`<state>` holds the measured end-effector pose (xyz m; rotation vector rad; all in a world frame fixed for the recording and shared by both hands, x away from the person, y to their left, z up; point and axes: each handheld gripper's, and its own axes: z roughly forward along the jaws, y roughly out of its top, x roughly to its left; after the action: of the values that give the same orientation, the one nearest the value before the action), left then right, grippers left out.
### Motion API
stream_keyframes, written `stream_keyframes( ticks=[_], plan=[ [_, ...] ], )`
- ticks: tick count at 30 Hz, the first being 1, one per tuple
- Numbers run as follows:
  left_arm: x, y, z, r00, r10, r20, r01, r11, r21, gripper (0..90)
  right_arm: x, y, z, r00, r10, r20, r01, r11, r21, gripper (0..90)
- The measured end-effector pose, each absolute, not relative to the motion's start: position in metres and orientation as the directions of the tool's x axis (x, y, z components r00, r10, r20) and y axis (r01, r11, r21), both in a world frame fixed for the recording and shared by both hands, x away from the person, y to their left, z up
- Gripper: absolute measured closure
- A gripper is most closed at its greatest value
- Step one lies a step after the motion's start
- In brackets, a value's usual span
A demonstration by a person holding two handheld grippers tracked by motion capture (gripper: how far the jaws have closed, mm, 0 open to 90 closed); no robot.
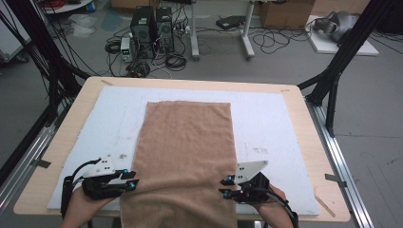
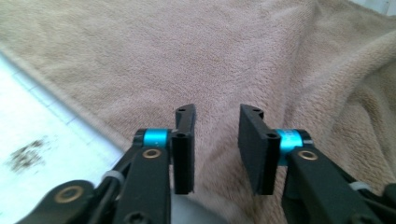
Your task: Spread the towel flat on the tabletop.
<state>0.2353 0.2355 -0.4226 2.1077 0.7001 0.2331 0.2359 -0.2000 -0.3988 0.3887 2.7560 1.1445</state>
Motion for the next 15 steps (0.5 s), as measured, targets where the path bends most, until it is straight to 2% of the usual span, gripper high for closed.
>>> stream_keyframes(
  ticks=[3, 6, 9, 12, 14, 15],
  plan=[
    [0.241, 0.228, -0.429, 0.828, 0.554, -0.085, 0.401, -0.481, 0.779, 63.9, 0.247, -0.203, -0.414, -0.947, 0.321, 0.007, 0.237, 0.684, 0.689, 63.3],
    [0.249, 0.221, -0.437, 0.828, 0.555, -0.085, 0.420, -0.513, 0.748, 66.4, 0.250, -0.202, -0.426, -0.939, 0.344, 0.021, 0.269, 0.694, 0.668, 61.5],
    [0.252, 0.220, -0.442, 0.818, 0.569, -0.083, 0.429, -0.508, 0.747, 74.3, 0.249, -0.200, -0.436, -0.941, 0.337, 0.024, 0.269, 0.705, 0.656, 66.5],
    [0.251, 0.222, -0.444, 0.805, 0.587, -0.085, 0.434, -0.484, 0.760, 85.1, 0.249, -0.202, -0.437, -0.943, 0.330, 0.038, 0.270, 0.695, 0.666, 76.4],
    [0.251, 0.223, -0.445, 0.802, 0.589, -0.094, 0.439, -0.476, 0.762, 85.5, 0.247, -0.203, -0.437, -0.950, 0.310, 0.045, 0.259, 0.698, 0.667, 83.7],
    [0.250, 0.223, -0.444, 0.802, 0.590, -0.094, 0.437, -0.473, 0.765, 85.5, 0.246, -0.203, -0.436, -0.952, 0.305, 0.035, 0.250, 0.704, 0.664, 84.1]
  ],
)
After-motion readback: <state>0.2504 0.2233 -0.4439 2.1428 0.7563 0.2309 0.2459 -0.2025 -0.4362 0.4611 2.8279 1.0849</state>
